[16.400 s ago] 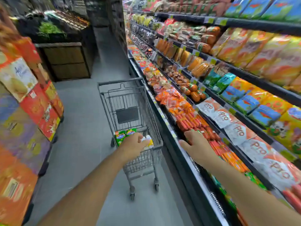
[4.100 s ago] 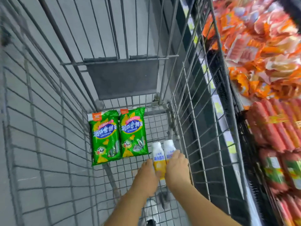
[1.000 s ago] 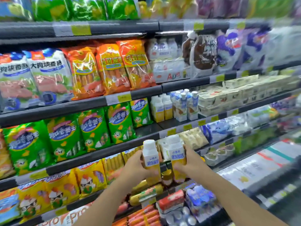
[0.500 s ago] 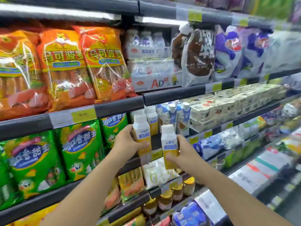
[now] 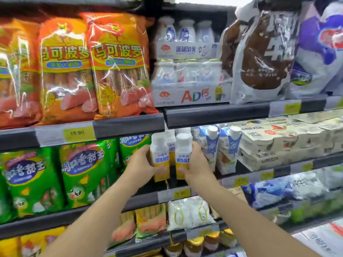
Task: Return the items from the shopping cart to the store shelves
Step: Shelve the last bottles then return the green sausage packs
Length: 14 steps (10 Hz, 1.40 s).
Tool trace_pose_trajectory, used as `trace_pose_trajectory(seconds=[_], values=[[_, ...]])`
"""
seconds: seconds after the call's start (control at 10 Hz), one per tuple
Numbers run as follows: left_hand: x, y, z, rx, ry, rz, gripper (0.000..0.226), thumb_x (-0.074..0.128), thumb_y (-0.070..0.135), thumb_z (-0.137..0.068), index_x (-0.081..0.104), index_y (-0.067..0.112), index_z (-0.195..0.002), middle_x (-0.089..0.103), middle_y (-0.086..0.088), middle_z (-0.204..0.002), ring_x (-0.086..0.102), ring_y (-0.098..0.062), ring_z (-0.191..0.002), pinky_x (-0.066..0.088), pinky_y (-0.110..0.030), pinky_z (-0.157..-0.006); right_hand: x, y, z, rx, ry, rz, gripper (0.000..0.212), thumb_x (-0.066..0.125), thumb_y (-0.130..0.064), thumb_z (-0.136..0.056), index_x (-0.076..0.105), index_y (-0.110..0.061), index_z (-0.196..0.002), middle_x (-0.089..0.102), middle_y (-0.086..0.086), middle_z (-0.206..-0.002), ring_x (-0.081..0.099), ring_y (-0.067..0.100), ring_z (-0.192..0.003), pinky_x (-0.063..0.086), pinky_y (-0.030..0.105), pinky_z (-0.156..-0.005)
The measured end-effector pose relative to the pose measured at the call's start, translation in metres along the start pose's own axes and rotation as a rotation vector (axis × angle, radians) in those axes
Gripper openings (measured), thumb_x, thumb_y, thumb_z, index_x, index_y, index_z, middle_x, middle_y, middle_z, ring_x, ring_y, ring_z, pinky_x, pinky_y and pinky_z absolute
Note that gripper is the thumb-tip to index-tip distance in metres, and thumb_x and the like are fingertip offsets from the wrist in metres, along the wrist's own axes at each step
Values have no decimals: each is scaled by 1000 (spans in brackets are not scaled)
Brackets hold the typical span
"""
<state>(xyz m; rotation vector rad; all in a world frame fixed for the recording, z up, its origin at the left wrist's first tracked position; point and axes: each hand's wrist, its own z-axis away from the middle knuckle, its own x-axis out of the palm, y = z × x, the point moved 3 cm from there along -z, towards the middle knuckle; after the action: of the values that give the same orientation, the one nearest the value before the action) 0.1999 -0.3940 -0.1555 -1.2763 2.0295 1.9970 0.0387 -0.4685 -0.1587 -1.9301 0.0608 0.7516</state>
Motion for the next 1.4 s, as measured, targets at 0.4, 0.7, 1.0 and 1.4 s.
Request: trace_pose_trajectory(seconds=[0.4, 0.7, 1.0, 1.4], values=[[15, 8, 20, -101, 152, 9, 60, 91, 6, -64, 58, 21, -112, 69, 12, -93, 66, -3, -83, 46, -14, -64, -11, 2, -17, -413, 31, 401, 94, 63, 0, -86, -1, -22, -151, -1, 1, -158, 7, 20, -147, 36, 33, -111], [15, 6, 18, -78, 144, 19, 57, 92, 10, -63, 62, 21, -110, 68, 10, -93, 67, -11, -86, 46, -17, -64, -4, -5, -25, -544, 6, 854, 80, 95, -14, -49, 58, -9, -120, 33, 23, -149, 28, 42, -142, 36, 48, -110], [14, -1, 12, -50, 88, 67, 62, 92, 9, -63, 60, 24, -113, 66, 16, -94, 62, 2, -86, 44, -11, -65, -9, -10, -25, -560, 57, 1014, 66, 77, 2, -71, 48, -3, -130, 15, 25, -158, 7, 43, -148, 7, 47, -118], [29, 11, 2, -19, 76, -36, 67, 92, 11, -63, 57, 21, -118, 62, 12, -99, 55, 0, -81, 35, -7, -61, -22, -16, -15, -529, 93, 936, 92, 77, 2, -66, 32, -4, -145, 32, 20, -152, 25, 36, -145, 25, 43, -117]])
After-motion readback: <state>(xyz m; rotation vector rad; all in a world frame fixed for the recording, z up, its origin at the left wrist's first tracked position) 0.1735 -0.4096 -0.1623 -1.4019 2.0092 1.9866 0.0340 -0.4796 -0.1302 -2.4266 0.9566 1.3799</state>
